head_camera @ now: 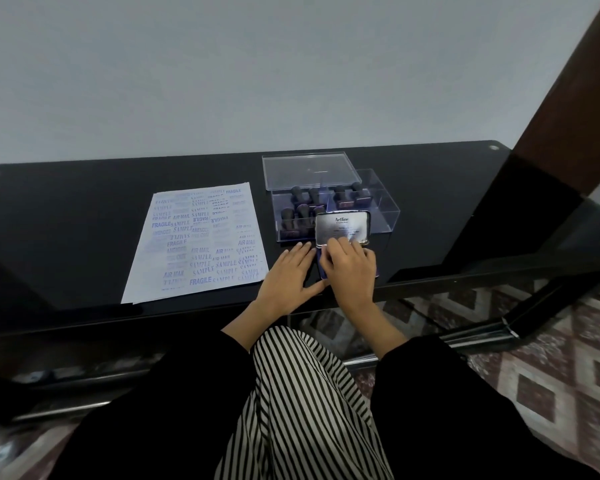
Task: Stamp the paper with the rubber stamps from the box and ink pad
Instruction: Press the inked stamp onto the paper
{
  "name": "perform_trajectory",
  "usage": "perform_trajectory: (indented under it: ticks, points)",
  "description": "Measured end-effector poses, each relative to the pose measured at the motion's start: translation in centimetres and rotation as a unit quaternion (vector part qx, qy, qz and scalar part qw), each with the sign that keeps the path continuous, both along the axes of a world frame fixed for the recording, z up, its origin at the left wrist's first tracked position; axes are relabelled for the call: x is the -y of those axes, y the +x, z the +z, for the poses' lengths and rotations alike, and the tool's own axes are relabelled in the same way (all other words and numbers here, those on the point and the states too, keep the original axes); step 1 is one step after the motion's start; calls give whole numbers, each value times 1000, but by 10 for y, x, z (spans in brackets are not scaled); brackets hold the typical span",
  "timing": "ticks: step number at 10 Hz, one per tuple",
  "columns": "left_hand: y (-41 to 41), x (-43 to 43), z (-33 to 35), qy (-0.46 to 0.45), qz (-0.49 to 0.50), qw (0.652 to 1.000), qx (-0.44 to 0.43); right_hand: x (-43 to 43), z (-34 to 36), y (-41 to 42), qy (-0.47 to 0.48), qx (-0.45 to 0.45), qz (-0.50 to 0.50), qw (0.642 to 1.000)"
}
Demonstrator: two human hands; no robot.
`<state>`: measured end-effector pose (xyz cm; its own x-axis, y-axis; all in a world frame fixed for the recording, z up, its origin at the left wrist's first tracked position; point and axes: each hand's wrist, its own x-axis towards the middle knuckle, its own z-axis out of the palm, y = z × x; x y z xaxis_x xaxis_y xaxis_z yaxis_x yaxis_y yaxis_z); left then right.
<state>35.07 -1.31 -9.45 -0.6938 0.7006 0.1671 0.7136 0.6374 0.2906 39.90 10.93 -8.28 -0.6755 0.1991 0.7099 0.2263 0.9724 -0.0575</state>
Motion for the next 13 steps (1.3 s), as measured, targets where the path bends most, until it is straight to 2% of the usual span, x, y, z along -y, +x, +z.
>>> perform_trajectory:
  ticks: [2, 4, 7, 9, 10, 13]
  points:
    - [1, 0, -1, -12, 1, 1000, -7, -2, 2, -11, -9, -21, 1, 1000]
    - [2, -1, 0, -11, 3, 1000, 2, -7, 9, -24, -41, 7, 10, 999]
    - [1, -1, 0, -21, 7, 1000, -4, -3, -5, -8, -12, -46, 18, 999]
    - [2, -1, 1, -21, 7, 1000, -2, 2, -8, 2, -7, -50, 6, 999]
    - [2, -1, 1, -22, 8, 1000, 1, 3, 0, -2, -22, -32, 2, 999]
    - [2, -1, 1, -12, 9, 1000, 2, -3, 31, -26, -128, 126, 25, 983]
